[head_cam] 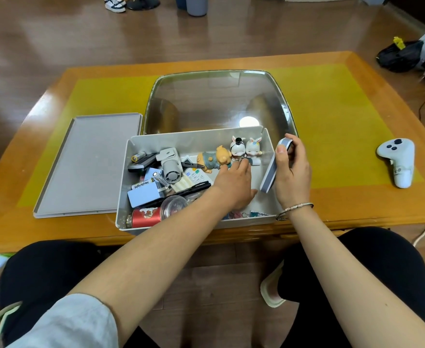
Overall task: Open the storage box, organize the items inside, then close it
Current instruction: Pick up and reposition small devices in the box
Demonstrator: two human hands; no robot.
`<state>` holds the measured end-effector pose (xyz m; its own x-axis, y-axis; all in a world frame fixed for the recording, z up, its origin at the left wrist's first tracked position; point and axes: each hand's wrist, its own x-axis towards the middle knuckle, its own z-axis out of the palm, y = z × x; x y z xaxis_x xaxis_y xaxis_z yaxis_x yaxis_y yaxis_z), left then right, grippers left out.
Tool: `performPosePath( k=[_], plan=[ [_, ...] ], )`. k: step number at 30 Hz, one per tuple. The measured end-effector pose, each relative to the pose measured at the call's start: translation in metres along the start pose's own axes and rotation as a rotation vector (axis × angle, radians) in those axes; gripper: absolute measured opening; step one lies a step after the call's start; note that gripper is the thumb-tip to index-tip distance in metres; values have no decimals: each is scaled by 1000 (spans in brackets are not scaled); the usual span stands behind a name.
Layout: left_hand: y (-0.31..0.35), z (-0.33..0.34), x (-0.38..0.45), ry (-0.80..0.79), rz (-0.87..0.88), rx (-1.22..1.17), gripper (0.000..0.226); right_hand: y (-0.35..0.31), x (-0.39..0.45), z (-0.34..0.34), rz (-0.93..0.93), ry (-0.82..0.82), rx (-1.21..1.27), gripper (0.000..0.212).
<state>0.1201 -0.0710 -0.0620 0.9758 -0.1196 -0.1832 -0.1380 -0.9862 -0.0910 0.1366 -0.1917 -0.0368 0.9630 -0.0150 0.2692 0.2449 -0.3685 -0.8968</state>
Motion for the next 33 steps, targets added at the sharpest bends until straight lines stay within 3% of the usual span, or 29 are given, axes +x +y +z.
performPosePath(
  k=[12, 16, 19, 23, 25, 29, 33],
  plan=[
    [-2, 3, -1, 58, 4, 20, 68, -1, 0, 0, -26, 9, 12, 53],
    [-9, -1, -4, 109, 34, -20, 56, -2, -1, 0, -37, 27, 18, 50],
    [-23, -9, -12, 155, 23, -185, 49, 0, 0, 1, -27, 36, 57, 46],
    [-37, -15, -28, 68, 91, -605, 58, 4, 3, 2, -2, 30, 35, 48],
    [-32, -15, -33, 106, 105, -742, 43, 4, 3, 3, -4, 8, 43, 48],
    [-31, -18, -35, 285, -47, -919, 23, 6, 6, 2, -21, 54, 50, 32],
    [-44, -19, -32, 242, -136, -950, 26, 5, 7, 0, -33, -1, 15, 24]
  ],
)
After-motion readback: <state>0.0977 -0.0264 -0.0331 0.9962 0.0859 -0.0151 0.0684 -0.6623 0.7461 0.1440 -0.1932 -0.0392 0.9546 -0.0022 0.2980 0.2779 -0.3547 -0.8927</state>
